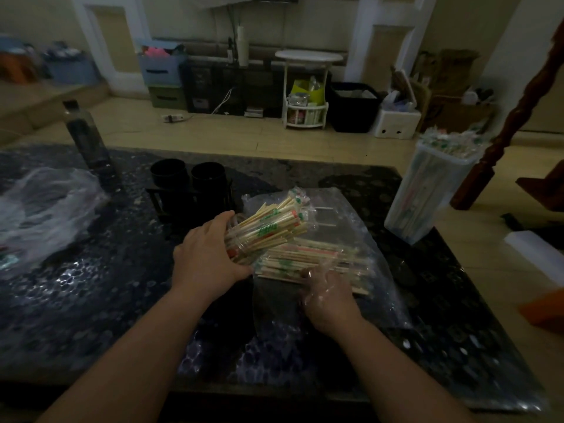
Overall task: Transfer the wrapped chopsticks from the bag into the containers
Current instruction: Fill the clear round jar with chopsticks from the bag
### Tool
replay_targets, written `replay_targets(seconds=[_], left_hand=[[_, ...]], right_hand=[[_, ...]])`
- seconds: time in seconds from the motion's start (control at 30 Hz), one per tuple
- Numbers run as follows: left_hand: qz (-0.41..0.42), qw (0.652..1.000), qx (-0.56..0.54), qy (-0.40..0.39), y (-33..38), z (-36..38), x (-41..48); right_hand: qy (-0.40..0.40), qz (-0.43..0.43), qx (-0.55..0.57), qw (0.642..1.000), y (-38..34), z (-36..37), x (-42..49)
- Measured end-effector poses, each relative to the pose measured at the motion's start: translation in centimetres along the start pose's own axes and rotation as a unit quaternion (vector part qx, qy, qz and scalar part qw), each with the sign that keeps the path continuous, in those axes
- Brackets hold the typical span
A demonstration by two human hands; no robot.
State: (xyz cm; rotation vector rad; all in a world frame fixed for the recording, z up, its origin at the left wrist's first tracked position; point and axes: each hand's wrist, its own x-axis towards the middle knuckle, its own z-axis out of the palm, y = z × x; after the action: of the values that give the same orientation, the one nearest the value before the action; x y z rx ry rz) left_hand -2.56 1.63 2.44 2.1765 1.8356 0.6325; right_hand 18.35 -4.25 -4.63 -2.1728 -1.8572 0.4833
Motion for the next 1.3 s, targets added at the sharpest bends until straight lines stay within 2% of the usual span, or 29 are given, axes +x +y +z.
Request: replay_targets(seconds=[0.2, 0.4, 0.6, 0.77, 0.9, 1.0, 1.13, 1.2, 1.3], left_hand=[[-0.001, 1.000, 0.000, -0.001, 0.0, 0.1, 0.2], [0.000, 1.000, -0.002, -0.005, -0.1, 0.2, 0.2], [-0.004, 1.000, -0.002, -0.008, -0.4, 0.1, 0.3], [-0.003, 1.000, 0.003, -0.007, -0.4, 0.1, 0.4], [-0.006, 1.000, 0.002, -0.009, -0.4, 0.1, 0.3], [-0.006, 1.000, 0.009, -0.012, -0.4, 0.0, 0.3], [-0.008, 1.000, 0.014, -0.004, -0.6, 0.0, 0.5], [-0.010, 1.000, 0.011, -0.003, -0.7, 0.1, 0.7], [-0.009, 1.000, 0.008, -0.003, -0.7, 0.1, 0.7]], right_hand=[[-0.005, -0.008, -0.063, 0.998, 0.5, 1.2, 1.3], [-0.006, 0.006, -0.072, 0.997, 0.7, 1.4, 2.1], [0.014, -0.020, -0.075, 0.997, 0.4, 1.0, 2.0], [-0.049, -0.016, -0.065, 0.997, 0.0, 0.7, 2.0], [-0.085, -0.013, -0.120, 0.989, -0.6, 0.9, 1.5], [-0.074, 0.000, -0.143, 0.987, -0.7, 0.9, 0.8], [-0.021, -0.016, -0.116, 0.993, -1.6, -1.3, -0.2], [-0.028, -0.017, -0.114, 0.993, -2.1, -2.5, -0.5], [-0.084, -0.004, -0.114, 0.990, -2.6, -3.7, -0.7]])
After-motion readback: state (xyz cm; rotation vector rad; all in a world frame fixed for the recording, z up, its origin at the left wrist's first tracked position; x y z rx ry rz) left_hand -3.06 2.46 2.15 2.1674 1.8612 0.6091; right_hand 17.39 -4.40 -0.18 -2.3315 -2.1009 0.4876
